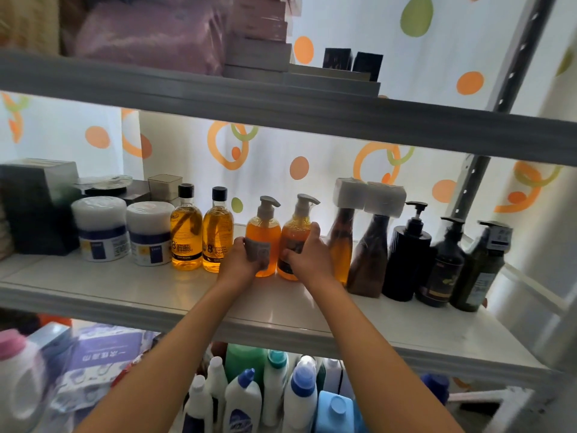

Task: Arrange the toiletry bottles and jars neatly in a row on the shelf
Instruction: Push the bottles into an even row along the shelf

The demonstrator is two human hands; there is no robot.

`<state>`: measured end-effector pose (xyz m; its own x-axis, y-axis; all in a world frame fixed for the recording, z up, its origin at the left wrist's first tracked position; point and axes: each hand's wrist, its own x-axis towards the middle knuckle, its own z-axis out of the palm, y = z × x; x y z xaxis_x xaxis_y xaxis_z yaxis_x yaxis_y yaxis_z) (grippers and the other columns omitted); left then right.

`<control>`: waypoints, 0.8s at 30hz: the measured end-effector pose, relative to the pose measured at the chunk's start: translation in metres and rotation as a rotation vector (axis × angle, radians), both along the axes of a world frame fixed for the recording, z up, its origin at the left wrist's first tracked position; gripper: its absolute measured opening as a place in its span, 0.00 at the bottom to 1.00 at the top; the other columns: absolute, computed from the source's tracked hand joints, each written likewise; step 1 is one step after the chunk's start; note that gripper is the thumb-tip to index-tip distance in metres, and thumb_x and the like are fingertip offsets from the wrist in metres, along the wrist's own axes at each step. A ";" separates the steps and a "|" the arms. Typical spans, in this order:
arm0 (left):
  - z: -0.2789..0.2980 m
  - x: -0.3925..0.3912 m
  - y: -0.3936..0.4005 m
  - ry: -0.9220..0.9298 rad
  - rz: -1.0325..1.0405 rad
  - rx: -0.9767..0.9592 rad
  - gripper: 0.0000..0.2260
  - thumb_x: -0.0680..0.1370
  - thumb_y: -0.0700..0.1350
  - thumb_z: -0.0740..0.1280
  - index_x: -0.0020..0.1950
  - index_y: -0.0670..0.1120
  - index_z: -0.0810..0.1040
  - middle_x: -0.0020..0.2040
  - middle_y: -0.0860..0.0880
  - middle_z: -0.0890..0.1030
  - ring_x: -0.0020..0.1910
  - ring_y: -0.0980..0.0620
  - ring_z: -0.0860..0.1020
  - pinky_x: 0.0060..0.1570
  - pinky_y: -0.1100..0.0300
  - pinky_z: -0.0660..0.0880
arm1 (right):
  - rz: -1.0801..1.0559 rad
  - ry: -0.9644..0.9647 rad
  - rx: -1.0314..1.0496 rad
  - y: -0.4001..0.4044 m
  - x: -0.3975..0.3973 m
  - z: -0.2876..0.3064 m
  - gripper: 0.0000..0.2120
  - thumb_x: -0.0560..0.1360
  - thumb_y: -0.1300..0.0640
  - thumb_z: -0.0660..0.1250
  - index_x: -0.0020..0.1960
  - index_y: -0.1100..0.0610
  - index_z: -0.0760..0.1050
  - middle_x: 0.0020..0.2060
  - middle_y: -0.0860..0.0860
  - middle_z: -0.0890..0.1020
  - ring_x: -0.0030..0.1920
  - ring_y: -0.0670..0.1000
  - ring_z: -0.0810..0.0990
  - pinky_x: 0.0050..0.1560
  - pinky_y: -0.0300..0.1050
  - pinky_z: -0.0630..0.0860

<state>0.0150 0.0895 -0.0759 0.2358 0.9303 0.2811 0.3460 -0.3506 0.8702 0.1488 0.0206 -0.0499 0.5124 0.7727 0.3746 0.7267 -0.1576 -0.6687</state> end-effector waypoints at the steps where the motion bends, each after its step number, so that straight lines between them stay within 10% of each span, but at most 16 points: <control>1: 0.000 0.002 -0.001 0.002 0.018 0.003 0.24 0.70 0.43 0.75 0.62 0.40 0.71 0.56 0.43 0.79 0.54 0.43 0.78 0.45 0.55 0.72 | -0.003 0.004 0.000 0.000 -0.001 -0.001 0.41 0.73 0.52 0.71 0.76 0.52 0.48 0.59 0.56 0.78 0.54 0.56 0.81 0.44 0.42 0.75; 12: 0.001 -0.010 -0.006 0.009 -0.023 -0.035 0.26 0.72 0.46 0.74 0.67 0.43 0.70 0.62 0.45 0.77 0.58 0.44 0.77 0.53 0.50 0.78 | -0.091 -0.098 0.037 -0.004 -0.011 -0.016 0.47 0.75 0.47 0.69 0.79 0.51 0.38 0.76 0.54 0.65 0.61 0.55 0.80 0.51 0.47 0.80; 17: 0.016 -0.040 -0.011 -0.006 0.046 0.115 0.16 0.78 0.44 0.66 0.65 0.43 0.73 0.61 0.45 0.77 0.51 0.49 0.77 0.46 0.52 0.81 | -0.079 -0.200 0.455 -0.013 -0.044 -0.020 0.38 0.74 0.50 0.72 0.77 0.55 0.56 0.71 0.54 0.71 0.57 0.51 0.82 0.43 0.25 0.70; 24: 0.050 -0.096 0.012 -0.068 0.229 0.337 0.10 0.79 0.45 0.64 0.59 0.44 0.76 0.56 0.46 0.79 0.54 0.49 0.78 0.52 0.56 0.75 | 0.086 -0.255 0.469 0.012 -0.088 0.029 0.33 0.72 0.52 0.72 0.72 0.55 0.62 0.68 0.53 0.73 0.53 0.54 0.83 0.44 0.43 0.81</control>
<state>-0.0814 0.1011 -0.0262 0.0040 0.8098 0.5866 0.3938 -0.5405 0.7435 0.0611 0.0322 -0.0206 0.3023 0.5274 0.7940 0.8724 0.1826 -0.4534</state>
